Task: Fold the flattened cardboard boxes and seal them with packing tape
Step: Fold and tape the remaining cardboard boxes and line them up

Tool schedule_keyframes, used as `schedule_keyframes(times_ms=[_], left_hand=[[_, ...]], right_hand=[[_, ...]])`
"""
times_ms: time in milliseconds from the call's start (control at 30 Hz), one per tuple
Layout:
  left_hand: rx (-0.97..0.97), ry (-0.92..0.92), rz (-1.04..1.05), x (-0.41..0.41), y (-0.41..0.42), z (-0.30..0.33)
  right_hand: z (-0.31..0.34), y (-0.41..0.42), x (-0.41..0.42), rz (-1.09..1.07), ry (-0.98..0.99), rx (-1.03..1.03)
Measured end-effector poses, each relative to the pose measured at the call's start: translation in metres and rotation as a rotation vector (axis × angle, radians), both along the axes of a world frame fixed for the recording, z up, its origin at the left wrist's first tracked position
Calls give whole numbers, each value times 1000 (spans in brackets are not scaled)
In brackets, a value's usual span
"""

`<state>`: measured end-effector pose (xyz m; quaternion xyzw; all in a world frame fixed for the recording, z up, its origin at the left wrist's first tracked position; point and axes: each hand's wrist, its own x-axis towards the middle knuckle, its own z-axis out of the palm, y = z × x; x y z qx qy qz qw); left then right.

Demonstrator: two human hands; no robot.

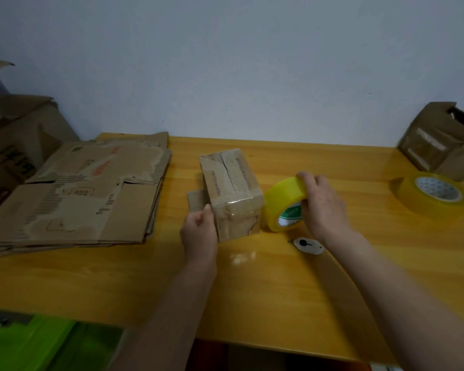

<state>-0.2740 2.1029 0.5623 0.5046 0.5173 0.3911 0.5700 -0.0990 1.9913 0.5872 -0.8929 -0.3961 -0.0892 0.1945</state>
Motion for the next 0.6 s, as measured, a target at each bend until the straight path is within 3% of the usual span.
schedule_keyframes(times_ms=[200,367,500,600], left_hand=[[-244,14,58,6,26,-15],[-17,66,-1,2,32,-18],[88,335,-95,-6,38,-27],[291,313,44,-16,33,-16]], right_hand=[[3,2,-7,7,8,-17],[7,-1,-16,31,29,-33],[7,-3,-24,53,42,-34],[9,-3,-28,64,49,-23]])
